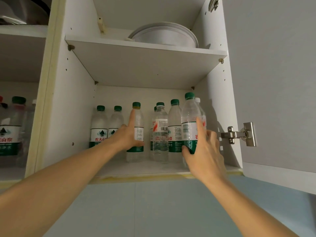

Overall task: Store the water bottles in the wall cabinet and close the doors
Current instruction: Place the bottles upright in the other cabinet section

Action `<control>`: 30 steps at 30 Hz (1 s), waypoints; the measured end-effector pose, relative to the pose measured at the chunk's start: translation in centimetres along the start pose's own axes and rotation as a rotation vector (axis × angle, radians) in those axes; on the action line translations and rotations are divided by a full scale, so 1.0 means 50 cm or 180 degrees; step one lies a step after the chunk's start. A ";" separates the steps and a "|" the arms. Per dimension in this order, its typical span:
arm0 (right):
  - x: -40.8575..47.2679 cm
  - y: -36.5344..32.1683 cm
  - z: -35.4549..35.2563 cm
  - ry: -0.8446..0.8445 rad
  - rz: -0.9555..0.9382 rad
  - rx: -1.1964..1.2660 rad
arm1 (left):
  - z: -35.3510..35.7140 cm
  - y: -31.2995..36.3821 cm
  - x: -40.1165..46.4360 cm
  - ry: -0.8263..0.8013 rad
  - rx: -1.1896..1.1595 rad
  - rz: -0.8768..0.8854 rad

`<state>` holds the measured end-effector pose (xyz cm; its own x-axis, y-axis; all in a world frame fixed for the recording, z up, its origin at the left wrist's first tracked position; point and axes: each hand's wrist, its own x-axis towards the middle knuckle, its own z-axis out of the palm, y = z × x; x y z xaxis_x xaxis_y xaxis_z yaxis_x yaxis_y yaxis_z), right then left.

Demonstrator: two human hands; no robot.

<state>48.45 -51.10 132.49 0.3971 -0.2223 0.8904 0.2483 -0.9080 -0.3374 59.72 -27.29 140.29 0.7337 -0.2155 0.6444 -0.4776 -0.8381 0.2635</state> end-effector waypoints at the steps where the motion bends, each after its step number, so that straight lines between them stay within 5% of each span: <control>1: 0.000 0.000 0.001 0.0007 0.0003 -0.0005 | 0.000 -0.006 0.011 0.0014 0.0288 -0.0013; 7: -0.002 0.006 0.004 0.0063 -0.0015 -0.0002 | 0.005 -0.041 0.070 0.0220 0.1901 0.0097; 19: -0.003 0.002 0.002 0.0028 0.0016 0.0011 | 0.032 -0.073 0.092 0.0454 0.2586 0.0395; 21: -0.002 0.001 0.001 0.0034 0.0022 0.0004 | 0.032 -0.048 0.084 0.0444 0.2208 0.0491; 25: -0.003 0.000 0.002 0.0044 0.0010 0.0007 | 0.015 0.023 0.078 0.0265 -0.0552 0.0592; 30: -0.003 0.001 0.003 0.0049 0.0021 -0.0008 | 0.020 0.066 0.096 -0.0240 -0.1693 0.0116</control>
<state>48.54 -51.08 132.29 0.3852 -0.2337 0.8928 0.2436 -0.9074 -0.3426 62.15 -31.57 143.53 0.7354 -0.2915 0.6117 -0.6679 -0.4640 0.5819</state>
